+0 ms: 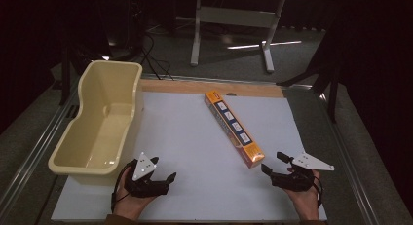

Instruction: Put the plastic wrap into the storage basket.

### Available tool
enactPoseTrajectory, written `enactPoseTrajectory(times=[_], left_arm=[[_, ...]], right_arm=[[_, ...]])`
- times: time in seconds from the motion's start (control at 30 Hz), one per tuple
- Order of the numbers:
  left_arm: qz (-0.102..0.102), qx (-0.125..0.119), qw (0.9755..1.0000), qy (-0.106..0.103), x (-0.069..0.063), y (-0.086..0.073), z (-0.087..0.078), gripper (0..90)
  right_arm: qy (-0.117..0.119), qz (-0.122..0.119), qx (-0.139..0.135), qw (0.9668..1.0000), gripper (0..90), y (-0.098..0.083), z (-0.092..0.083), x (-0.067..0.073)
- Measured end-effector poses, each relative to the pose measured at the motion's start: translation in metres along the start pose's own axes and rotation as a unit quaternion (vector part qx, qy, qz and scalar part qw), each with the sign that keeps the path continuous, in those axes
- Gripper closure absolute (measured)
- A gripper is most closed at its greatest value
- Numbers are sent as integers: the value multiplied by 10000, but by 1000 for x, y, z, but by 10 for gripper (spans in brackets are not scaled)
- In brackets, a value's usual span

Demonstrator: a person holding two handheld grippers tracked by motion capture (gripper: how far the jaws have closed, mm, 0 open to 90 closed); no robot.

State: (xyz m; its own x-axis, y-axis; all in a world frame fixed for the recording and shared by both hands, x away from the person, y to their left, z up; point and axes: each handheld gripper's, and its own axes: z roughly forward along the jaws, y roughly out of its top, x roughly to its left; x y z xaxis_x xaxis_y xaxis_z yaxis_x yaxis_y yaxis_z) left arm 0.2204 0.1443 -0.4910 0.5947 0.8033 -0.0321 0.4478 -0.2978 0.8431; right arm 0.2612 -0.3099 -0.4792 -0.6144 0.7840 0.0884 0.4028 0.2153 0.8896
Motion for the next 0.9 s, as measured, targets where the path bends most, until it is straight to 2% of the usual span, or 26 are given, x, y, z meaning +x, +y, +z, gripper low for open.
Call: enactPoseTrajectory(times=[0.23,0.37,0.5,0.7,0.9], left_arm=[[-135,-162,9997,84,7,-5,-14,198],[-220,-166,9995,178,10,-8,-16,180],[-255,-231,9992,206,11,-9,-17,178],[-207,-230,9992,268,9,-10,-15,177],[-222,-230,9991,288,10,-10,-14,177]], right_arm=[[44,-168,105,9998,193,23,13,5],[44,-91,173,9998,193,40,23,6],[45,-146,241,9996,193,62,32,7],[-51,-361,644,9973,215,89,56,10],[-117,-403,771,9961,228,103,73,7]])
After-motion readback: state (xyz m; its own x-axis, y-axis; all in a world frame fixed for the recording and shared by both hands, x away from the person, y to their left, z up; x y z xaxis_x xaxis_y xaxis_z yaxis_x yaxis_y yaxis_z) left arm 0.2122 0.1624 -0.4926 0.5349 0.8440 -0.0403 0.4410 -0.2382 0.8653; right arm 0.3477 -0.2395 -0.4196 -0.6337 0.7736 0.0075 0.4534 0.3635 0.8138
